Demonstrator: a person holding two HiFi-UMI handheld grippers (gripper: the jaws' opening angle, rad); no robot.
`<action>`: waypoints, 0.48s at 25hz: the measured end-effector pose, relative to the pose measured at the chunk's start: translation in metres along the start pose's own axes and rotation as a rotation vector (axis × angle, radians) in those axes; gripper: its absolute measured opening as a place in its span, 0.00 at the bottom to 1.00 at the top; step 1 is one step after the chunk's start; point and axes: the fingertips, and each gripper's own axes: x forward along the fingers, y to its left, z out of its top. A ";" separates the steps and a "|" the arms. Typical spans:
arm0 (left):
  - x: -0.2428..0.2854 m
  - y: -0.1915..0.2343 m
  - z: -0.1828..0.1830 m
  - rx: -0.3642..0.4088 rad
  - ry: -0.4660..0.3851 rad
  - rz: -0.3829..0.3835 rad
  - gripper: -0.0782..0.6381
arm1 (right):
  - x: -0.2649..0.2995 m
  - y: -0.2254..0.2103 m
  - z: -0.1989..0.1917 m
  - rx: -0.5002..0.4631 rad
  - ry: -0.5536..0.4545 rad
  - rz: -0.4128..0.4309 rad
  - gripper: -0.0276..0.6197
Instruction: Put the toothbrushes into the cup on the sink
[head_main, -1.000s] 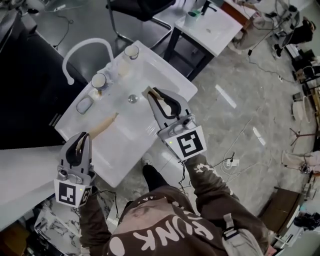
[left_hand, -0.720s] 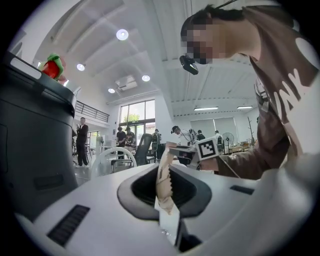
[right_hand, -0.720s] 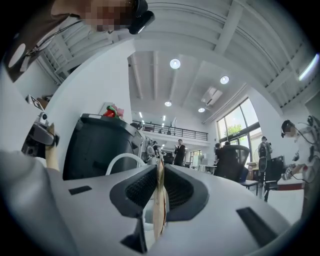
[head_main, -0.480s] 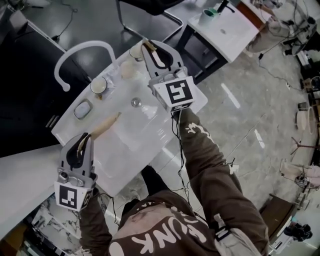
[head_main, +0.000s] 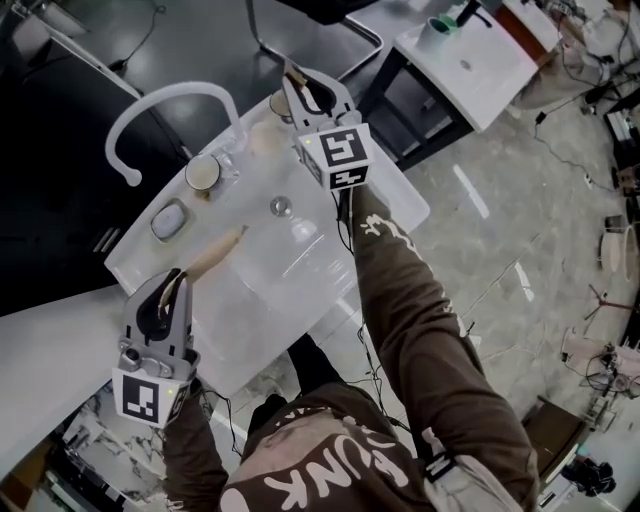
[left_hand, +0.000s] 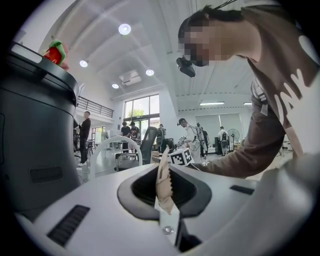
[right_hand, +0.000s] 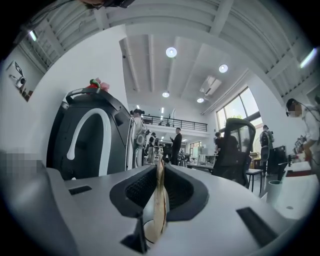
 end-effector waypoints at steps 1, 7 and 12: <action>0.001 0.001 0.001 0.002 0.000 0.002 0.15 | 0.001 -0.001 -0.004 0.006 0.004 -0.002 0.13; 0.000 0.003 0.000 0.001 0.008 0.026 0.15 | 0.008 -0.004 -0.027 0.026 0.032 -0.005 0.13; 0.000 0.003 -0.004 0.001 0.016 0.029 0.15 | 0.013 -0.001 -0.053 0.024 0.073 -0.005 0.13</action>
